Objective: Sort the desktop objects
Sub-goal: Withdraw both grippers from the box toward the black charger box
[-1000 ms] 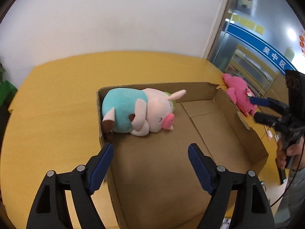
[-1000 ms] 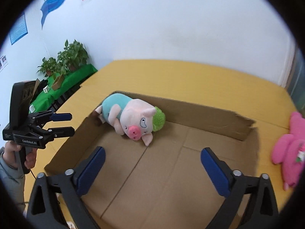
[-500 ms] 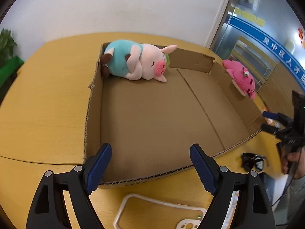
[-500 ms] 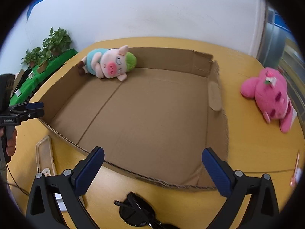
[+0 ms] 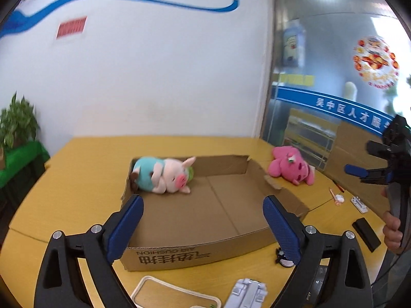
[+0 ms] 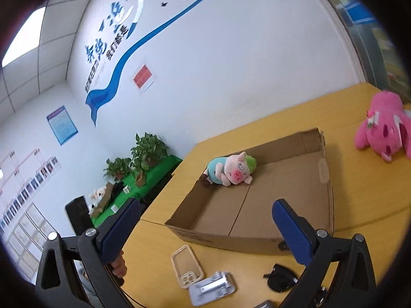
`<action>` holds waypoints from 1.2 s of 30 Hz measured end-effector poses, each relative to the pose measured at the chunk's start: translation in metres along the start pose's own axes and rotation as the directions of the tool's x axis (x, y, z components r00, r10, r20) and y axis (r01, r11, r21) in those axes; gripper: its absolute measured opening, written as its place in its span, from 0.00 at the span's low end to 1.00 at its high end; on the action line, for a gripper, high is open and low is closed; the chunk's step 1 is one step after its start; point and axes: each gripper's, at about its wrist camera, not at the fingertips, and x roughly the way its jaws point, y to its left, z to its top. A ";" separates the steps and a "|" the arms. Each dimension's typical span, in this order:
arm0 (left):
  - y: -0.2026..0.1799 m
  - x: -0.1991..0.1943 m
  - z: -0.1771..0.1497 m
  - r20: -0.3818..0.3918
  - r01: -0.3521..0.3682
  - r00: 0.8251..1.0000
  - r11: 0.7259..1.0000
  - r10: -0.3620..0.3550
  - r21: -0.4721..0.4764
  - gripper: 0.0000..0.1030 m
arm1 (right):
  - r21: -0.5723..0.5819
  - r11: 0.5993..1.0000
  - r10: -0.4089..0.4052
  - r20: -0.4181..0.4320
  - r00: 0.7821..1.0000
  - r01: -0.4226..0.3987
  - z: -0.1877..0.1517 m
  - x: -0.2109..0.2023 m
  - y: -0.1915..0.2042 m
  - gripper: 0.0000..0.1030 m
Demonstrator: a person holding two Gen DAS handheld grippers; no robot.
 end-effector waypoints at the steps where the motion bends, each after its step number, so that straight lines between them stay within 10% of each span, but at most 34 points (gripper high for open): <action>1: -0.006 -0.006 -0.001 0.011 -0.003 1.000 1.000 0.003 0.019 0.94 | 0.028 1.000 0.003 -0.011 1.000 -0.002 -0.002 -0.003 -0.003 0.99; 17: -0.019 -0.038 -0.039 0.005 -0.117 0.993 0.990 0.118 -0.076 0.95 | -0.041 0.986 -0.166 -0.176 0.970 0.162 -0.063 0.008 0.007 0.99; 25: -0.032 -0.030 -0.056 -0.042 -0.029 0.999 0.998 0.027 -0.049 0.95 | -0.103 0.988 -0.114 -0.005 0.994 0.113 -0.073 -0.006 0.018 0.99; 29: -0.050 -0.021 -0.062 -0.079 0.060 0.995 0.998 -0.060 -0.003 0.95 | -0.129 0.989 -0.080 -0.086 0.993 0.069 -0.082 0.003 0.015 0.99; 36: -0.078 0.018 -0.085 -0.274 0.194 0.940 0.980 -0.201 -0.051 0.95 | -0.170 0.971 -0.191 -0.145 0.971 0.165 -0.103 0.010 0.007 0.99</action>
